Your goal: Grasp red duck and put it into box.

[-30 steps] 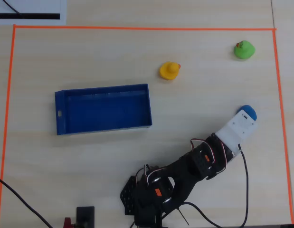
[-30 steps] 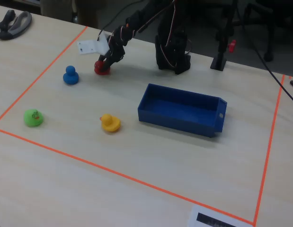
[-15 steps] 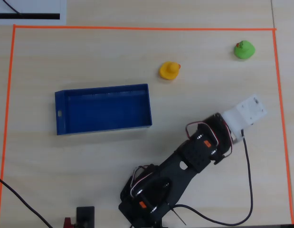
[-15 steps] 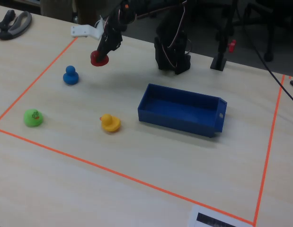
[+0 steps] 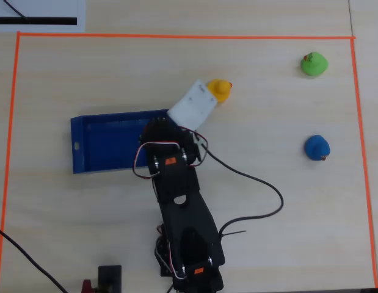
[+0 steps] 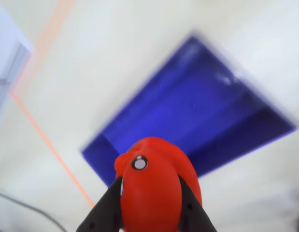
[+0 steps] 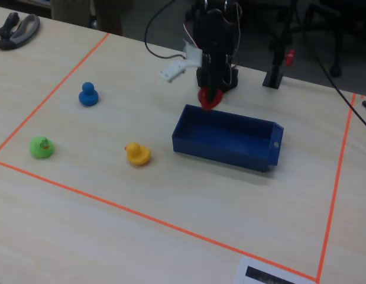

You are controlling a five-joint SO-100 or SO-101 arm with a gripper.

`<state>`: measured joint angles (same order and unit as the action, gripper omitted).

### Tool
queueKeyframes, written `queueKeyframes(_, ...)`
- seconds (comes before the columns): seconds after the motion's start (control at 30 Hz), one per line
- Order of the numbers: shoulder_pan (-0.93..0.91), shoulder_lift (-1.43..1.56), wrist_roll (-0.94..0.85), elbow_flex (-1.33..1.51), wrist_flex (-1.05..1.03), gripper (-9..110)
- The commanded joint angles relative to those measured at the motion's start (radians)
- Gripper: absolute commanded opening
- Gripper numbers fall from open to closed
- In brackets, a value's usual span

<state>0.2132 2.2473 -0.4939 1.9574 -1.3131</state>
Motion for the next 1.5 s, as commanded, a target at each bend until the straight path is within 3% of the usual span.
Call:
queueKeyframes(0.0,0.106,-0.003,0.071,0.087,0.107,0)
queueKeyframes(0.13,0.172,-0.031,0.066,0.206,0.215,3)
queueKeyframes(0.23,0.156,-0.043,0.006,0.249,0.224,24)
queueKeyframes(0.33,0.109,-0.035,-0.051,0.272,0.225,32)
queueKeyframes(0.53,0.049,0.009,-0.091,0.222,0.169,39)
queueKeyframes(0.63,-0.038,0.071,-0.150,0.091,0.069,29)
queueKeyframes(0.77,-0.204,0.215,-0.270,-0.046,-0.005,0)
queueKeyframes(1.0,-0.365,0.632,-0.508,0.078,-0.074,0)
queueKeyframes(1.2,-0.399,0.976,-0.603,0.275,-0.155,0)
queueKeyframes(1.47,-0.336,1.062,-0.644,0.405,-0.305,0)
